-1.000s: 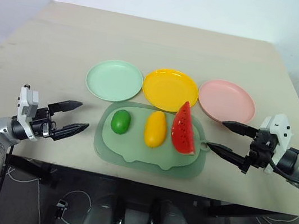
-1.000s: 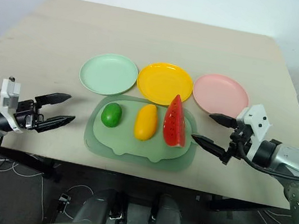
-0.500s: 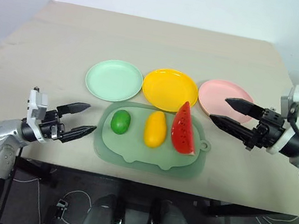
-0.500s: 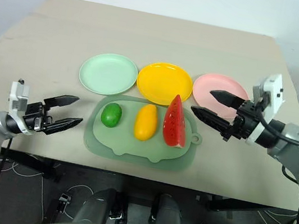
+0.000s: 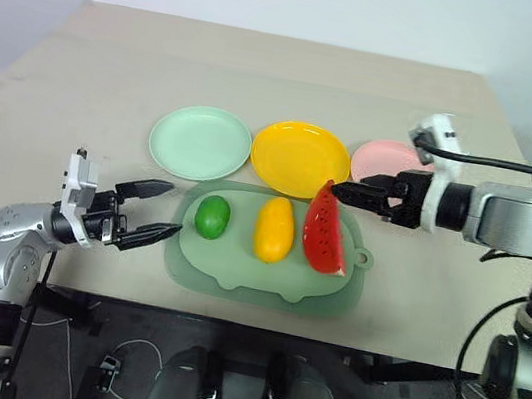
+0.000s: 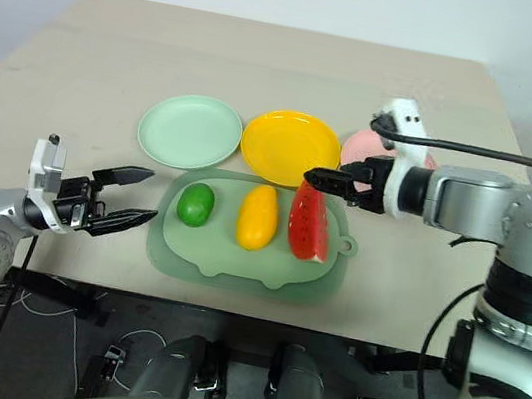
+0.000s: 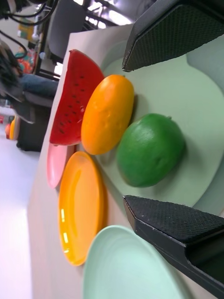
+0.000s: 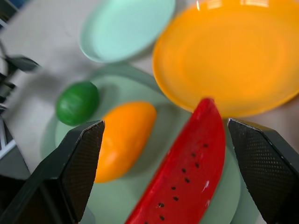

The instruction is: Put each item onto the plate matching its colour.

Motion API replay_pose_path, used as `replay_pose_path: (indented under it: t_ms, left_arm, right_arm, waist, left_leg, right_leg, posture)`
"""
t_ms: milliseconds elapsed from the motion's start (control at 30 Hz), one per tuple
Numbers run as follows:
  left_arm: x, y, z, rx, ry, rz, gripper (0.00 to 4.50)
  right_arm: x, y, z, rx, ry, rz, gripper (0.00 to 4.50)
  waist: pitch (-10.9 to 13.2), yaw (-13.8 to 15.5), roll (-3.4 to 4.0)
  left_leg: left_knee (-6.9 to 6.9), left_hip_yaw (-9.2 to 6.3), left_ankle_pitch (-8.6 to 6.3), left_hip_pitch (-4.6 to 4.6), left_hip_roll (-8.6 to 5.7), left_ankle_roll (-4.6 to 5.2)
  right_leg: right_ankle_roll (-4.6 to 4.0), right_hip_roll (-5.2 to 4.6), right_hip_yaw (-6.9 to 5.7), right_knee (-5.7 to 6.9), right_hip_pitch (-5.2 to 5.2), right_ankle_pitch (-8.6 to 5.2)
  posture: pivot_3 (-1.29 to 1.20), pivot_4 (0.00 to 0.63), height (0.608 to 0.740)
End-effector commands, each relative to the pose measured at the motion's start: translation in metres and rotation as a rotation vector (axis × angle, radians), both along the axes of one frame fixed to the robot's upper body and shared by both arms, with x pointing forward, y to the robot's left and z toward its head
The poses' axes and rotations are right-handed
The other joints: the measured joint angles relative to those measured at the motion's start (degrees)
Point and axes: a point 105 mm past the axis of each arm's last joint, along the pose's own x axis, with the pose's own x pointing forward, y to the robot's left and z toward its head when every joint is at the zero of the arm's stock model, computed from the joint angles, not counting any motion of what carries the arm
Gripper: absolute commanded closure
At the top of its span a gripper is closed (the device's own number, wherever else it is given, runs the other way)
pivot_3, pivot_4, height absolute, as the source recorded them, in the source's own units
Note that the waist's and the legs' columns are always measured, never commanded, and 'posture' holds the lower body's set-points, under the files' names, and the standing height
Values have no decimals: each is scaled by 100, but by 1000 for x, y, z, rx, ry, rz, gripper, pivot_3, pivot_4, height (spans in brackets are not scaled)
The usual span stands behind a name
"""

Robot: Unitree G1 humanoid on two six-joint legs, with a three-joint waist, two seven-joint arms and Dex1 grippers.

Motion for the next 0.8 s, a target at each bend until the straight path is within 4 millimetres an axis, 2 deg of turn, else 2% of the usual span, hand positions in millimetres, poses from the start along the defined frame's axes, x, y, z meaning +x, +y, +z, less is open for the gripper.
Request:
replay_pose_path:
  t_ms: [33,267,500,633,733,800]
  left_arm:
    - [1,-4,3,4,-30,-17,39]
    - [2,-6,3,4,-33,-19,39]
    - [4,-7,1,1,-34,-14,39]
    - [4,-8,-2,1,-29,-10,39]
    - [4,-8,-4,2,-30,-6,0]
    - [5,-8,-5,2,-30,-5,0]
  right_arm:
    - [4,0,-2,-32,23,-26,0]
    - [3,0,-27,-133,101,-40,0]
    - [3,15,-49,-173,178,-13,0]
    - [3,13,-60,-242,206,-25,0]
    - [3,10,-62,-275,204,-26,575]
    - [3,10,-60,-283,196,-20,1185]
  waist:
    - [0,0,1]
    - [0,-20,1]
    - [0,-19,1]
    - [0,-16,1]
    - [0,-15,1]
    - [0,-15,1]
  left_leg:
    - [0,1,0,-2,0,0]
    - [-1,7,0,1,2,0]
    - [-1,8,0,1,2,0]
    - [-1,10,0,0,2,0]
    - [-1,10,0,0,2,0]
    - [-1,10,0,0,2,0]
  right_leg:
    - [2,0,0,-1,-1,1]
    - [17,3,3,4,-4,9]
    - [18,3,3,4,-3,10]
    - [18,3,4,4,-4,10]
    - [18,3,4,4,-5,9]
    - [19,3,4,4,-5,9]
  posture:
    - [0,150,696]
    - [0,150,696]
    - [0,150,696]
    - [0,150,696]
    - [0,150,696]
    - [0,150,696]
